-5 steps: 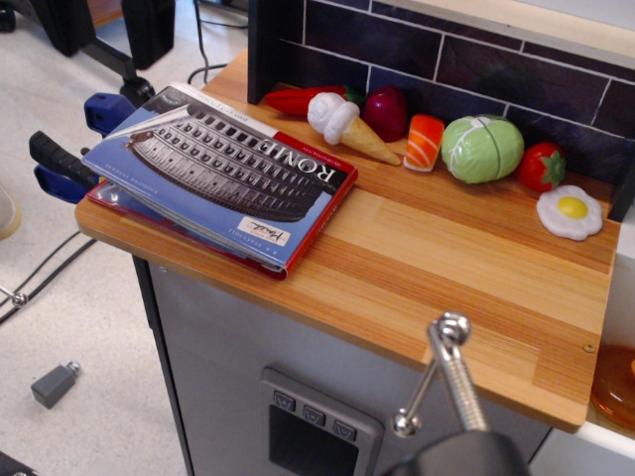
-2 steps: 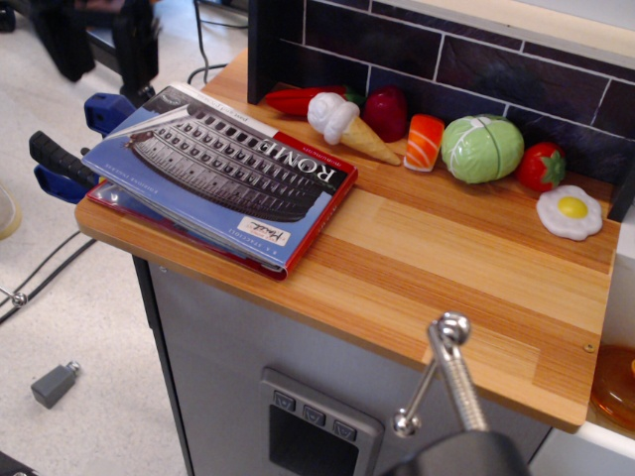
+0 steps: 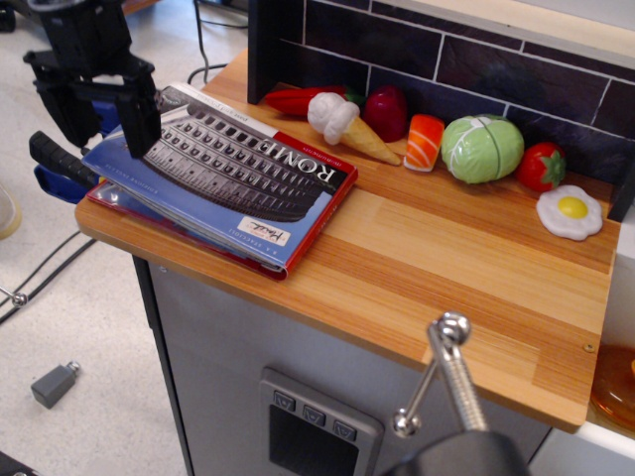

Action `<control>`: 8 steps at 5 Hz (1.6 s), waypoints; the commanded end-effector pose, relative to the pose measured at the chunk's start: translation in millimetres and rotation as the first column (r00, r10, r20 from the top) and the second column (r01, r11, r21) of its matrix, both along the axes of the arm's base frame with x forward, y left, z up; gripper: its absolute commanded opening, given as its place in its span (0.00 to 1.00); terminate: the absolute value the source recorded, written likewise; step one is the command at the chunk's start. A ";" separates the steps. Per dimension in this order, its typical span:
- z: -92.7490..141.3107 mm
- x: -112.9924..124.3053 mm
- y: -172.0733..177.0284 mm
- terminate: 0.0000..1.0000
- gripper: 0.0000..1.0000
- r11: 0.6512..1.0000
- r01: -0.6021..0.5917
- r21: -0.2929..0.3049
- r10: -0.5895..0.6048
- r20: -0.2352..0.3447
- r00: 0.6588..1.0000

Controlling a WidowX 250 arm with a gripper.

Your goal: Open book

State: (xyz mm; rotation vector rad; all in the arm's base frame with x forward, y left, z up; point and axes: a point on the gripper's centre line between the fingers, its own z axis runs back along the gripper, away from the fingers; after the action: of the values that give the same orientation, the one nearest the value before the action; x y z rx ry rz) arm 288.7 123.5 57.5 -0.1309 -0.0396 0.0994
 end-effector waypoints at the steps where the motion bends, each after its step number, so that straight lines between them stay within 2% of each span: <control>1: -0.5 11.4 3.8 0.00 1.00 0.998 0.045 0.032 -0.047 0.049 0.998; 3: 0.0 18.2 13.1 0.00 1.00 0.996 0.077 0.056 -0.079 0.042 0.996; 5: -0.5 15.4 7.5 0.00 1.00 0.991 0.125 0.058 -0.127 0.034 0.991; 8: 63.9 8.5 -33.1 0.00 1.00 0.994 0.080 -0.077 -0.077 0.041 0.996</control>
State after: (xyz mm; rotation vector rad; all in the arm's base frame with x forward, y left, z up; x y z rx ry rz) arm 290.0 92.8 104.3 -0.2479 -0.0017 0.0553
